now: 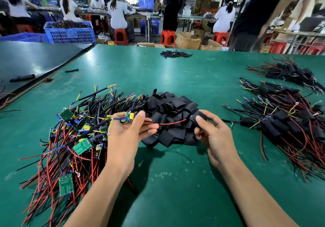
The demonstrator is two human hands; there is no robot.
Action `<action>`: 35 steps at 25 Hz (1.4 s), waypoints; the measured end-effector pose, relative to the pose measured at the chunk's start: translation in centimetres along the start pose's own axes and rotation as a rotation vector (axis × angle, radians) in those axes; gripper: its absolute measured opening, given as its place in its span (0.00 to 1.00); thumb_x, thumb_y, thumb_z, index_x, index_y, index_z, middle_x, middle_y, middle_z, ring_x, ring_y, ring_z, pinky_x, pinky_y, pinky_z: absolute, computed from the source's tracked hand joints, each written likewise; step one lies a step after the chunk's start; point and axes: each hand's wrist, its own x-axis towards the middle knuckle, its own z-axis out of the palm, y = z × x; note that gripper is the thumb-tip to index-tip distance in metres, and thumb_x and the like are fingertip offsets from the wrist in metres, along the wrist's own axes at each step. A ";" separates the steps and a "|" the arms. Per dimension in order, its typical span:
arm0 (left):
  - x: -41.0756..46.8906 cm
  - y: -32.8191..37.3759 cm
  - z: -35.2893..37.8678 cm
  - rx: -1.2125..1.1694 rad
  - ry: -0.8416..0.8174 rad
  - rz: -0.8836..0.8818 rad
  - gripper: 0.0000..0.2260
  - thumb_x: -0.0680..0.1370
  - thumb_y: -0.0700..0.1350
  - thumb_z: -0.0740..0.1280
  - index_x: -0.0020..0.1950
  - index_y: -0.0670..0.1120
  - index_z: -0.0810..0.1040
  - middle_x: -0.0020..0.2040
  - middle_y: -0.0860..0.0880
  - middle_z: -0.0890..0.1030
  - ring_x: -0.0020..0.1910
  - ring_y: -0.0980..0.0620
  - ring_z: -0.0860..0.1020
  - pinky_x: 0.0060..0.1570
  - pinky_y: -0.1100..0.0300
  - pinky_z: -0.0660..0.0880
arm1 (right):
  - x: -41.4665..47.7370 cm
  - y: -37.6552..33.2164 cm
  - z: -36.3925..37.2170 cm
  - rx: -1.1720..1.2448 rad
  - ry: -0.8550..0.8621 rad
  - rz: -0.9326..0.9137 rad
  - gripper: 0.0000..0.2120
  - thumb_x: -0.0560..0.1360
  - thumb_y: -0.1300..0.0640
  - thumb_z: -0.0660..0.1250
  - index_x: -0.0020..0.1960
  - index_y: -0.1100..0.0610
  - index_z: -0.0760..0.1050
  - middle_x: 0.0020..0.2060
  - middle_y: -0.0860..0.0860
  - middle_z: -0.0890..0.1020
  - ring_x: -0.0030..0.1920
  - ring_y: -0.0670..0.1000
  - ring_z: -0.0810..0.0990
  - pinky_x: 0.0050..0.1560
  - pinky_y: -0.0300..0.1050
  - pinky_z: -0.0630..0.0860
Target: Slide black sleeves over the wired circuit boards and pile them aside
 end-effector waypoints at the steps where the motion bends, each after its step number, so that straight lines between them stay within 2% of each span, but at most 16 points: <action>1: 0.0 -0.1 -0.1 0.012 -0.001 -0.007 0.13 0.80 0.38 0.67 0.60 0.37 0.67 0.38 0.37 0.82 0.36 0.39 0.84 0.37 0.56 0.82 | 0.0 0.0 0.0 0.008 0.004 0.006 0.08 0.76 0.66 0.70 0.52 0.55 0.80 0.33 0.50 0.82 0.27 0.47 0.75 0.28 0.37 0.70; 3: 0.1 -0.2 -0.1 0.017 0.001 -0.011 0.15 0.80 0.38 0.67 0.63 0.36 0.67 0.37 0.39 0.83 0.35 0.39 0.84 0.36 0.57 0.81 | 0.0 0.0 0.0 0.018 0.000 0.018 0.08 0.76 0.66 0.70 0.52 0.56 0.80 0.34 0.51 0.82 0.27 0.47 0.75 0.28 0.37 0.71; 7: -0.1 0.1 0.0 0.000 -0.004 0.002 0.11 0.80 0.38 0.67 0.53 0.46 0.64 0.36 0.39 0.83 0.36 0.39 0.84 0.37 0.56 0.82 | -0.3 0.3 0.2 0.018 -0.055 0.041 0.07 0.75 0.64 0.71 0.52 0.56 0.80 0.32 0.50 0.82 0.27 0.47 0.75 0.29 0.37 0.72; 11: 0.1 0.0 -0.2 0.002 0.009 0.022 0.11 0.80 0.39 0.67 0.50 0.47 0.64 0.40 0.37 0.82 0.39 0.38 0.85 0.41 0.55 0.82 | -0.5 0.3 0.5 0.062 -0.096 0.089 0.08 0.74 0.63 0.72 0.52 0.56 0.80 0.35 0.49 0.82 0.27 0.47 0.75 0.29 0.37 0.73; 16: 0.0 0.0 -0.2 0.000 0.009 0.015 0.12 0.80 0.38 0.67 0.49 0.48 0.63 0.37 0.41 0.83 0.37 0.39 0.85 0.40 0.56 0.82 | -0.4 0.2 0.6 0.136 -0.006 0.126 0.06 0.75 0.63 0.71 0.50 0.55 0.79 0.34 0.49 0.81 0.27 0.46 0.75 0.31 0.36 0.76; 20: -0.2 0.2 0.0 0.011 -0.011 0.009 0.12 0.80 0.37 0.67 0.51 0.47 0.63 0.35 0.42 0.83 0.35 0.40 0.84 0.37 0.56 0.82 | -0.3 0.1 0.4 0.138 0.046 0.103 0.05 0.76 0.62 0.71 0.48 0.54 0.78 0.30 0.48 0.80 0.26 0.45 0.76 0.31 0.35 0.76; 24: -0.3 0.3 0.1 0.029 -0.019 0.006 0.11 0.80 0.37 0.67 0.57 0.43 0.66 0.35 0.41 0.82 0.35 0.40 0.84 0.37 0.56 0.82 | -0.4 0.1 0.5 0.134 0.010 0.103 0.05 0.75 0.62 0.72 0.50 0.54 0.79 0.32 0.49 0.81 0.28 0.45 0.77 0.32 0.36 0.77; 26: -0.2 0.2 0.0 0.042 -0.025 0.001 0.12 0.80 0.37 0.67 0.59 0.37 0.67 0.37 0.40 0.82 0.36 0.39 0.84 0.38 0.56 0.82 | -0.5 0.2 0.5 0.127 -0.018 0.107 0.07 0.74 0.61 0.73 0.50 0.54 0.80 0.34 0.49 0.82 0.28 0.46 0.78 0.32 0.37 0.77; 29: -0.1 0.0 -0.2 0.051 -0.012 0.014 0.19 0.80 0.38 0.67 0.64 0.28 0.65 0.39 0.39 0.82 0.39 0.38 0.85 0.41 0.56 0.83 | -0.7 0.3 0.7 0.119 -0.070 0.107 0.11 0.68 0.58 0.76 0.49 0.54 0.81 0.36 0.49 0.83 0.28 0.47 0.77 0.32 0.38 0.77; 31: -0.1 0.0 -0.2 0.031 0.015 0.029 0.18 0.80 0.38 0.67 0.63 0.29 0.66 0.40 0.39 0.82 0.42 0.37 0.85 0.42 0.56 0.82 | -0.9 0.2 0.7 0.108 -0.100 0.107 0.12 0.65 0.56 0.77 0.48 0.53 0.82 0.37 0.50 0.83 0.28 0.47 0.77 0.33 0.38 0.77; 35: 0.0 -0.2 0.0 -0.012 0.093 0.040 0.16 0.80 0.38 0.67 0.62 0.32 0.66 0.40 0.39 0.83 0.44 0.37 0.85 0.42 0.57 0.82 | -1.1 0.3 0.8 0.090 -0.135 0.101 0.13 0.65 0.56 0.77 0.49 0.54 0.81 0.36 0.49 0.82 0.29 0.48 0.77 0.33 0.38 0.76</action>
